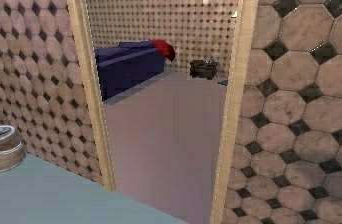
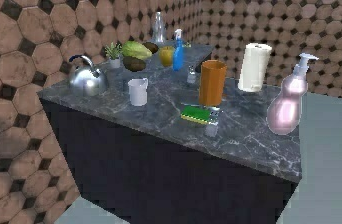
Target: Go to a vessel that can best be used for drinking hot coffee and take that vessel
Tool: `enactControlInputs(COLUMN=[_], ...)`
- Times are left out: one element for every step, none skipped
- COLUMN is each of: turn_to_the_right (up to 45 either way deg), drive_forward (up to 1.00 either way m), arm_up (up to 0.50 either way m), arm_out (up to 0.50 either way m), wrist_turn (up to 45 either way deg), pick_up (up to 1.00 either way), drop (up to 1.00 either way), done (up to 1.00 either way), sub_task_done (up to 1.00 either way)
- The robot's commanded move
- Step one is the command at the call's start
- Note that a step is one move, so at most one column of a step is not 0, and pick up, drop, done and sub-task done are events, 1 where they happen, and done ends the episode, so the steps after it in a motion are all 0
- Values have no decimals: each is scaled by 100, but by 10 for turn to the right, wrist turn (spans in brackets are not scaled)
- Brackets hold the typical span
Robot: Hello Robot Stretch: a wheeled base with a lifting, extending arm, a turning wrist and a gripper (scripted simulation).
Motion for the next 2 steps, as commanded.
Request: enactControlInputs(turn_to_the_right=[0, 0], drive_forward=[0, 0], arm_up=[50, 38], arm_out=[0, 0], wrist_turn=[0, 0], pick_up=[0, 0], drop=[0, 0], done=[0, 0], sub_task_done=[0, 0])
